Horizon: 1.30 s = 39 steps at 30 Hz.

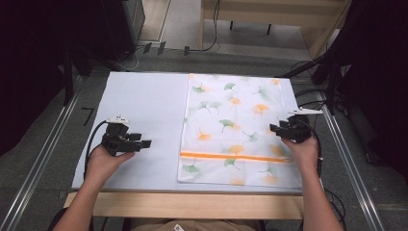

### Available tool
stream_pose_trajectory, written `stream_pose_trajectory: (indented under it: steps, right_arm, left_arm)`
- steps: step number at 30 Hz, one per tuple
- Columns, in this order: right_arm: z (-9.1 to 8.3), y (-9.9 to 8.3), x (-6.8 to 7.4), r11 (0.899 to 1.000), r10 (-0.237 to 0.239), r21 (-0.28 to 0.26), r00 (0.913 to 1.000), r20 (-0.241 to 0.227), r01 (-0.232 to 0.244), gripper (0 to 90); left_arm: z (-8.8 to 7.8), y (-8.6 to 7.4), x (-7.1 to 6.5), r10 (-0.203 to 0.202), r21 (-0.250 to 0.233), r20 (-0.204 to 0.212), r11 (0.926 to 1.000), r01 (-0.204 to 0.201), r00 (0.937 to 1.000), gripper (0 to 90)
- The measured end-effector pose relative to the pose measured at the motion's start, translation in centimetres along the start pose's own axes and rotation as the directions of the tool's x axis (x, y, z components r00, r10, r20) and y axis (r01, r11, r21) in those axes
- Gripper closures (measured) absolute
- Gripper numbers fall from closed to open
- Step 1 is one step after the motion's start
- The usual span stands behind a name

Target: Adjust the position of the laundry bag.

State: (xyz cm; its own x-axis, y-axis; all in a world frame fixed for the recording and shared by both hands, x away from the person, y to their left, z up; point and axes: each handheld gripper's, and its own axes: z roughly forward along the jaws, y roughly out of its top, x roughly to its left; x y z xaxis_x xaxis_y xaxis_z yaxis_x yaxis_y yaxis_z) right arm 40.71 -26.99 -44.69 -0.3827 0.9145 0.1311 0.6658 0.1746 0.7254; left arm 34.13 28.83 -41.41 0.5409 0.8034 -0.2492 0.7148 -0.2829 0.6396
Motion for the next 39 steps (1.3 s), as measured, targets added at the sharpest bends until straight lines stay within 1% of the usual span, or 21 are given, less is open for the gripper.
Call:
stream_pose_trajectory:
  steps: [6, 7, 9, 10, 12, 17, 18, 20, 24, 28, 29, 34, 39]
  right_arm:
    - [-0.01, -0.08, 0.13, 1.0, -0.005, 0.006, 0.9998, -0.017, 0.005, 50.4]
    - [0.02, -0.09, 0.11, 1.0, -0.006, 0.007, 0.9996, -0.026, 0.006, 50.0]
    - [0.06, -0.11, 0.1, 1.0, -0.006, 0.01, 0.9995, -0.03, 0.007, 49.6]
    - [0.08, -0.11, 0.1, 1.0, -0.008, 0.013, 0.9995, -0.03, 0.008, 49.7]
    - [0.13, -0.1, 0.12, 1.0, -0.01, 0.013, 0.9995, -0.031, 0.011, 49.8]
    - [0.18, -0.09, 0.32, 1.0, -0.012, 0.017, 0.9994, -0.034, 0.012, 49.4]
    - [0.25, -0.09, 0.36, 1.0, -0.015, 0.016, 0.9992, -0.036, 0.016, 49.2]
    - [0.35, -0.13, 0.4, 1.0, -0.009, 0.024, 0.9991, -0.041, 0.01, 49.0]
    - [0.61, -0.17, 0.49, 0.999, -0.015, 0.039, 0.9989, -0.044, 0.017, 49.0]
    - [0.9, -0.2, 0.65, 0.999, -0.02, 0.046, 0.9988, -0.045, 0.022, 48.2]
    - [0.91, -0.2, 0.69, 0.999, -0.019, 0.049, 0.9988, -0.046, 0.021, 48.2]
    - [0.83, -0.22, 0.81, 0.999, -0.019, 0.05, 0.9988, -0.045, 0.021, 48.2]
    - [0.67, -0.33, 0.8, 0.998, -0.012, 0.053, 0.999, -0.043, 0.015, 47.8]
  left_arm:
    - [0.11, 0.08, -0.12, 0.005, 0.006, -0.001, 1.0, -0.005, 1.0, 41.3]
    - [0.1, 0.09, -0.14, 0.003, 0.004, -0.001, 1.0, -0.003, 1.0, 41.2]
    - [0.09, 0.09, -0.16, 0.005, -0.004, -0.007, 1.0, -0.005, 1.0, 41.2]
    - [0.04, 0.06, -0.17, 0.014, -0.008, -0.018, 0.9999, -0.014, 0.9997, 41.2]
    - [0.03, 0.03, -0.11, 0.014, 0.004, -0.027, 0.9999, -0.014, 0.9995, 41.5]
    - [0.21, -0.03, -0.04, 0.009, 0.014, -0.018, 0.9999, -0.009, 0.9998, 41.6]
    - [0.22, 0.0, -0.07, 0.017, 0.02, -0.02, 0.9997, -0.016, 0.9997, 41.5]
    - [0.25, 0.04, -0.09, 0.018, 0.015, -0.018, 0.9997, -0.018, 0.9997, 41.5]
    - [0.19, 0.1, -0.02, 0.007, 0.008, -0.013, 0.9999, -0.007, 0.9999, 41.9]
    - [0.25, 0.13, 0.08, 0.007, 0.019, -0.01, 0.9998, -0.007, 0.9999, 42.3]
    - [0.34, 0.15, 0.06, 0.006, 0.021, -0.014, 0.9998, -0.006, 0.9999, 42.3]
    - [0.47, 0.24, 0.02, 0.019, 0.027, -0.009, 0.9995, -0.019, 0.9998, 42.1]
    - [0.59, 0.39, -0.11, 0.017, 0.03, -0.001, 0.9994, -0.017, 0.9998, 41.5]
